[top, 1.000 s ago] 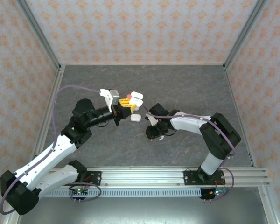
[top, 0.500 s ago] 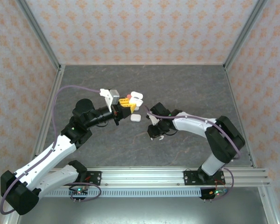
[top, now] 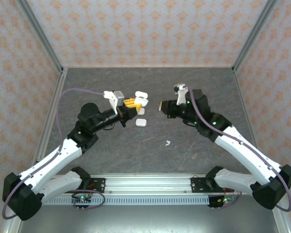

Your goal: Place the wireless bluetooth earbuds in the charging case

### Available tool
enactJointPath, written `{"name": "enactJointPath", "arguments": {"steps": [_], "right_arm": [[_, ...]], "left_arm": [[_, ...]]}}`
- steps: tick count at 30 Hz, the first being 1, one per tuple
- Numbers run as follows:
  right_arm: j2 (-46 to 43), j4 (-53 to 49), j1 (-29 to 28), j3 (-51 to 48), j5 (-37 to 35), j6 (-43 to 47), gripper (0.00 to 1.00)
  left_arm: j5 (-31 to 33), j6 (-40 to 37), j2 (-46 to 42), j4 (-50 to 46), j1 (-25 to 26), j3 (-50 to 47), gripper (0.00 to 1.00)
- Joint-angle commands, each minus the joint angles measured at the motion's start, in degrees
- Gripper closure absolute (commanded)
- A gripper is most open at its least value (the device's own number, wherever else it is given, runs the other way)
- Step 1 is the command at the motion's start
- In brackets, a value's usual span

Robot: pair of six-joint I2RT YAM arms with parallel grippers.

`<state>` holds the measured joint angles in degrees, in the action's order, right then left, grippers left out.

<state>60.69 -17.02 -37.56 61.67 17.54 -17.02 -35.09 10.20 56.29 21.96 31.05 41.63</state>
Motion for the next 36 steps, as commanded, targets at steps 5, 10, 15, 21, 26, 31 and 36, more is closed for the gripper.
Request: {"name": "enactJointPath", "arguments": {"steps": [5,10,15,21,26,31,36], "right_arm": [[0.63,9.82,-3.39,6.64,-3.44,-5.75,0.80],[2.01,12.01,-5.93,5.73,-7.37,-5.28,0.80],[5.05,13.58,-7.33,6.08,-7.18,-5.77,0.80],[6.61,13.81,-7.70,6.18,-6.57,-5.90,0.80],[6.74,12.89,-7.70,5.95,-5.24,-5.88,0.80],[6.82,12.63,-8.01,5.58,-3.31,-6.80,0.80],[8.09,12.57,-8.58,5.89,-1.57,-7.07,0.80]], "left_arm": [[-2.13,0.75,5.17,8.07,1.12,1.50,1.00],[-2.01,0.70,5.98,8.90,1.38,1.58,1.00],[-2.09,0.73,5.97,8.52,1.48,1.64,1.00],[-1.76,0.42,5.71,8.00,1.58,1.67,1.00],[-1.48,0.39,5.83,7.93,1.60,1.62,1.00],[-1.43,0.44,5.84,7.93,1.62,1.72,1.00],[-1.23,0.44,5.77,7.92,1.59,1.77,1.00]]}}
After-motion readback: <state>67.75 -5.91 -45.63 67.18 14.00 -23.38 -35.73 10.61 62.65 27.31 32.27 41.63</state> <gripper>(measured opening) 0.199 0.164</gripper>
